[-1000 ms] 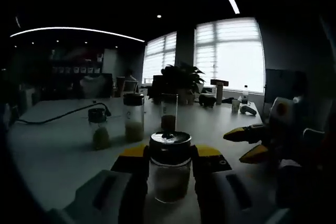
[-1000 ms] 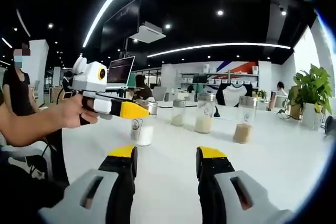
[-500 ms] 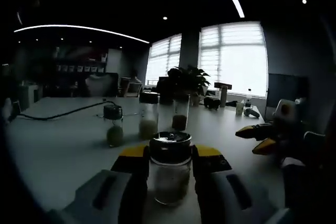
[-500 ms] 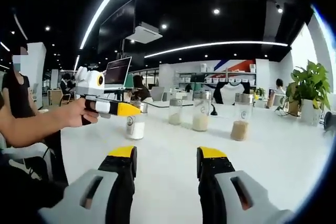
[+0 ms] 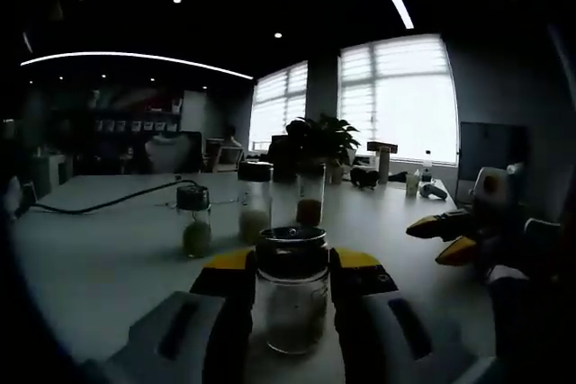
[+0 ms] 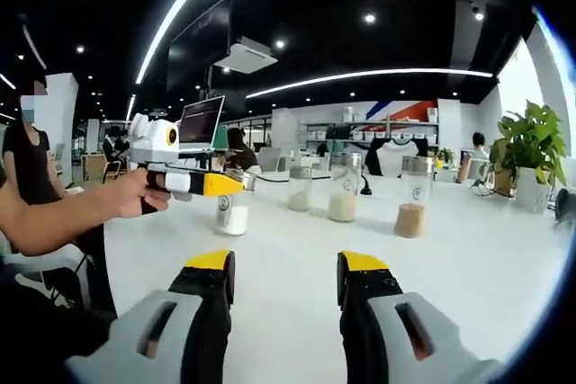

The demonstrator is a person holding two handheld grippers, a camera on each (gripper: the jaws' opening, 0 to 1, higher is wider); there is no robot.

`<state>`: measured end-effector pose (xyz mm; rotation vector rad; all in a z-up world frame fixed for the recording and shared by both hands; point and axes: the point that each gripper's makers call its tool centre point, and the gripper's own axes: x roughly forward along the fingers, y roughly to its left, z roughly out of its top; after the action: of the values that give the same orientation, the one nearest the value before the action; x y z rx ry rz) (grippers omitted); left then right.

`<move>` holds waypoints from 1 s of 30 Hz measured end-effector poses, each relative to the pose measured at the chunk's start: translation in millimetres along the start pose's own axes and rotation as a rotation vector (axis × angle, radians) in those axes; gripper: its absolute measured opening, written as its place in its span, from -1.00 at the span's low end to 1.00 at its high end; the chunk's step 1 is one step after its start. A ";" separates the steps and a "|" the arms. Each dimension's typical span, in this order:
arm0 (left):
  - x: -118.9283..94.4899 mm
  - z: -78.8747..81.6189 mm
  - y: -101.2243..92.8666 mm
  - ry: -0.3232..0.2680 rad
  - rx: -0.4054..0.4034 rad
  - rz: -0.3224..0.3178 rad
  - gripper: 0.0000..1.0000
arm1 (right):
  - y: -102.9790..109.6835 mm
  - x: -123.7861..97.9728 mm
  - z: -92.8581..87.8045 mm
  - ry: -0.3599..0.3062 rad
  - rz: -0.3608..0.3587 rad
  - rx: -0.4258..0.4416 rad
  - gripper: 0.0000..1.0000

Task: Rotate the seasoning bottle until the label or dispensing opening points toward the visible target arrow and the bottle remains upright within the marked orientation range

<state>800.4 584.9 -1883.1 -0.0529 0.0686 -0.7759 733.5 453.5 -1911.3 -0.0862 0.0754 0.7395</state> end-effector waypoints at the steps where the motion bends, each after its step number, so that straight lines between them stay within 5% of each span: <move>1: -1.2 -0.1 0.9 0.000 -0.001 0.000 -0.32 | 0.0 0.0 -0.2 0.000 -0.001 -0.002 -0.11; 8: 0.0 -4.2 13.3 0.013 0.078 0.032 -0.32 | 0.1 0.6 0.1 -0.002 0.002 0.005 -0.11; 21: 4.6 -6.9 14.4 0.023 0.027 -0.059 -0.30 | 0.2 -0.2 0.6 -0.003 0.002 0.001 -0.10; 25: -0.9 -8.6 13.2 0.010 -0.020 -0.003 -0.12 | -2.0 -0.7 1.6 -0.007 -0.002 0.004 -0.09; 30: -0.2 -17.0 15.9 0.049 0.004 0.077 -0.29 | -1.2 -0.8 1.8 -0.009 -0.001 0.007 -0.09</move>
<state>810.0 595.9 -1901.2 -0.0274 0.1150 -0.7003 733.8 452.3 -1909.4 -0.0767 0.0694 0.7385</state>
